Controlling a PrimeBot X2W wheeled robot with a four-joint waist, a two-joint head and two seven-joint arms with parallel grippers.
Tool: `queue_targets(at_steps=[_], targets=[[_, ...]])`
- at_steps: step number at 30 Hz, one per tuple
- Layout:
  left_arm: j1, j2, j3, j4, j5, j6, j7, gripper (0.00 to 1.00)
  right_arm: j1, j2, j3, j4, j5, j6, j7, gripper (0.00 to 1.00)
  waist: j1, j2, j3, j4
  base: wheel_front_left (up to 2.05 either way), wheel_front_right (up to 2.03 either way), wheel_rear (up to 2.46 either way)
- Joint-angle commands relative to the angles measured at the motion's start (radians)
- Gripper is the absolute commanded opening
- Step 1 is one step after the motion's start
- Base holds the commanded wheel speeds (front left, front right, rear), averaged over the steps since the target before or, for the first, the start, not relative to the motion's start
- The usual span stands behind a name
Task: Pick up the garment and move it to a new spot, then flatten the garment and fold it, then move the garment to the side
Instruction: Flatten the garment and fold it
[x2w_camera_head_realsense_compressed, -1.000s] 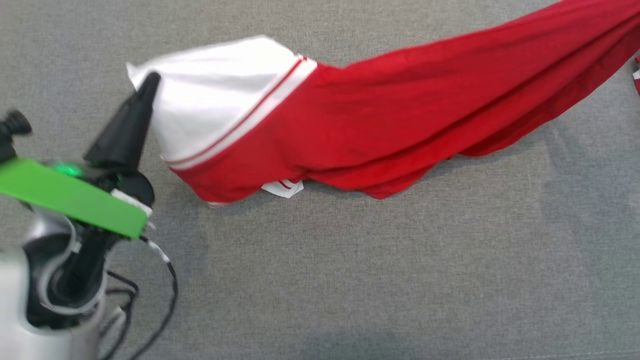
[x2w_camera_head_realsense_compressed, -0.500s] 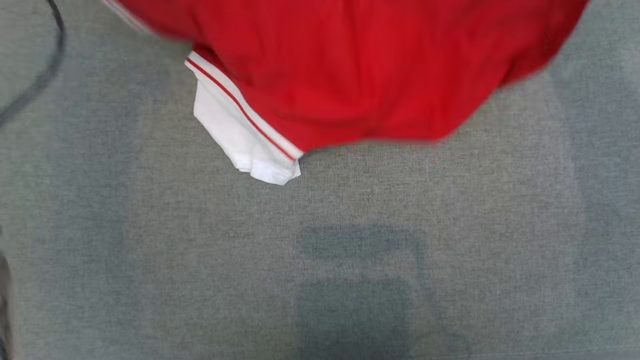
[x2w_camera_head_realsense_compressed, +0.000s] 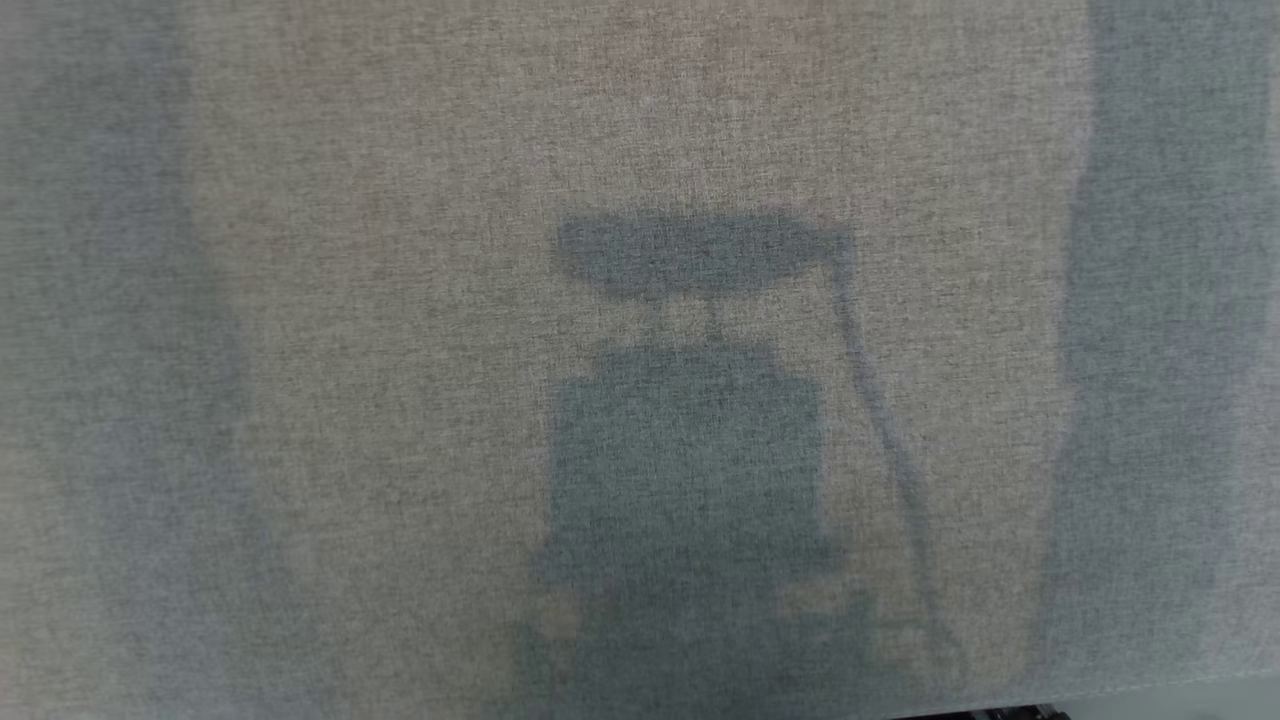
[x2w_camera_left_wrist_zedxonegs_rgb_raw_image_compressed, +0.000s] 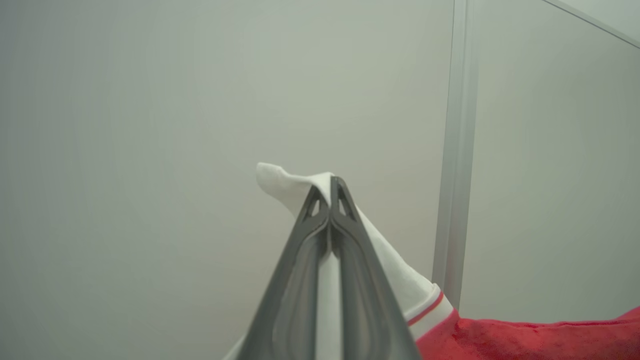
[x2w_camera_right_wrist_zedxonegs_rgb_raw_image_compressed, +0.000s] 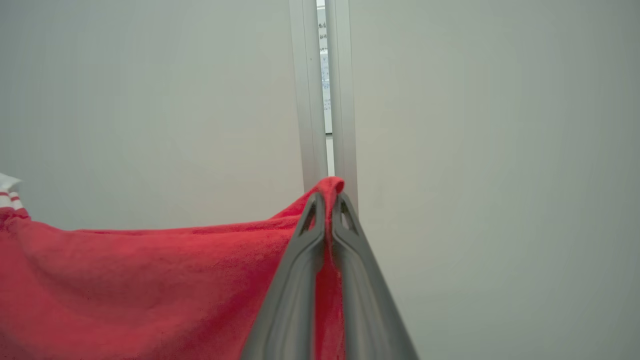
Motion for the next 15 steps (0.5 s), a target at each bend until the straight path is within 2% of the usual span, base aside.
queue_targets(at_steps=[1,3,6,10,14,15], targets=[[-0.073,-0.015,-0.003,0.034,0.019,-0.018,-0.085,0.0,-0.06,0.017,-0.057,0.028,-0.057,0.0,-0.062,0.0,-0.0003,0.0,0.049,-0.011,0.0,0.0,0.0],[-0.123,-0.034,-0.015,0.063,0.032,-0.036,-0.162,0.0,-0.107,0.043,-0.105,0.054,-0.106,0.0,-0.097,0.0,-0.0003,0.0,0.059,-0.011,0.0,0.0,0.0],[-0.141,-0.068,-0.024,0.115,0.01,-0.057,-0.204,0.0,-0.13,0.078,-0.119,0.096,-0.134,0.0,-0.122,0.0,-0.0003,0.0,0.079,-0.018,0.0,0.0,0.0],[-0.046,-0.077,-0.142,0.164,-0.005,-0.069,-0.21,0.0,-0.052,0.089,-0.032,0.15,-0.107,0.0,-0.136,0.0,-0.0003,0.0,0.105,-0.021,0.0,0.0,0.0],[0.123,-0.02,-0.279,0.103,-0.112,-0.069,-0.217,0.0,0.084,0.057,0.089,0.164,-0.021,0.0,-0.142,0.0,-0.0003,0.0,0.096,-0.019,0.0,0.0,0.0],[0.123,-0.02,-0.279,0.103,-0.112,-0.069,-0.217,0.0,0.084,0.057,0.089,0.164,-0.021,0.0,-0.142,0.0,-0.0003,0.0,0.096,-0.019,0.0,0.0,0.0]])
